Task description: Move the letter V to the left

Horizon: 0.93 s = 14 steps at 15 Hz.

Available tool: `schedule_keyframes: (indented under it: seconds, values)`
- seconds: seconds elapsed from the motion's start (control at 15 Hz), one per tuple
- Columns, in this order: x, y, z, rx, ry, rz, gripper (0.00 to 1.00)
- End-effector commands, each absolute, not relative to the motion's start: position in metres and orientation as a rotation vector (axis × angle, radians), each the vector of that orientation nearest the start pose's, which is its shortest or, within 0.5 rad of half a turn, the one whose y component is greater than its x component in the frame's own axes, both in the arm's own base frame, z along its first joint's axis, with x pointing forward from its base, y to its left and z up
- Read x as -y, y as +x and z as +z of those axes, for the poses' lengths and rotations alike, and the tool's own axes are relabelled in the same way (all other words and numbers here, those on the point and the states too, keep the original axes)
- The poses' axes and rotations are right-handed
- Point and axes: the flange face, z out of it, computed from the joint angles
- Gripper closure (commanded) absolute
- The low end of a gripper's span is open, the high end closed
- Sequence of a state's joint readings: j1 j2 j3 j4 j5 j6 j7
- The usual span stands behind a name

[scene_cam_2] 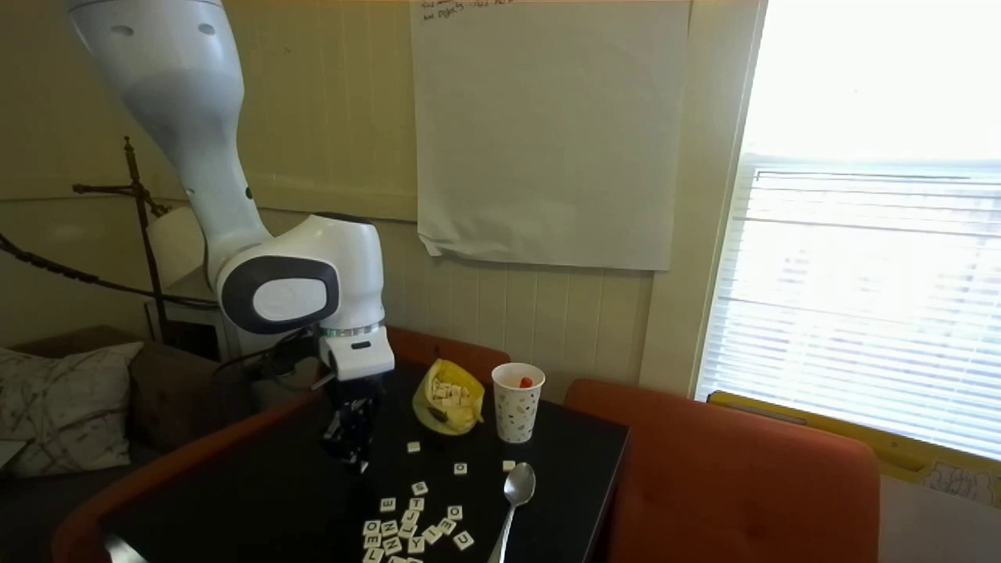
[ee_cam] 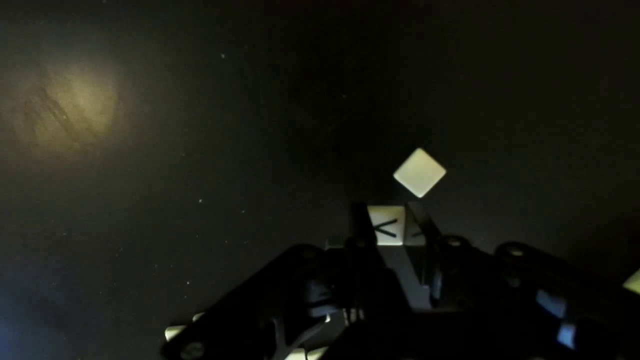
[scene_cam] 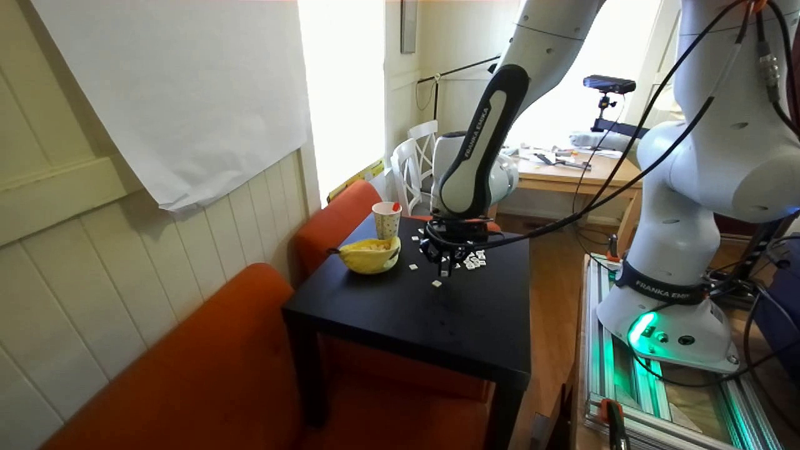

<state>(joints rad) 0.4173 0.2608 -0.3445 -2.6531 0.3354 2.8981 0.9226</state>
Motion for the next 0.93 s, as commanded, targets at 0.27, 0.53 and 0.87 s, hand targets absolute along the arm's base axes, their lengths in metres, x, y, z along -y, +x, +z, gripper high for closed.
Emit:
schedule_keyframes:
  seconds: [0.27,0.53,0.87]
  values:
    - [-0.006,0.437,0.165,-1.898,-2.577,-0.11,0.95]
    - [-0.005,0.443,0.169,-1.901,-2.557,-0.08,0.95]
    - [-0.004,0.447,0.163,-1.94,-2.495,-0.017,0.95]
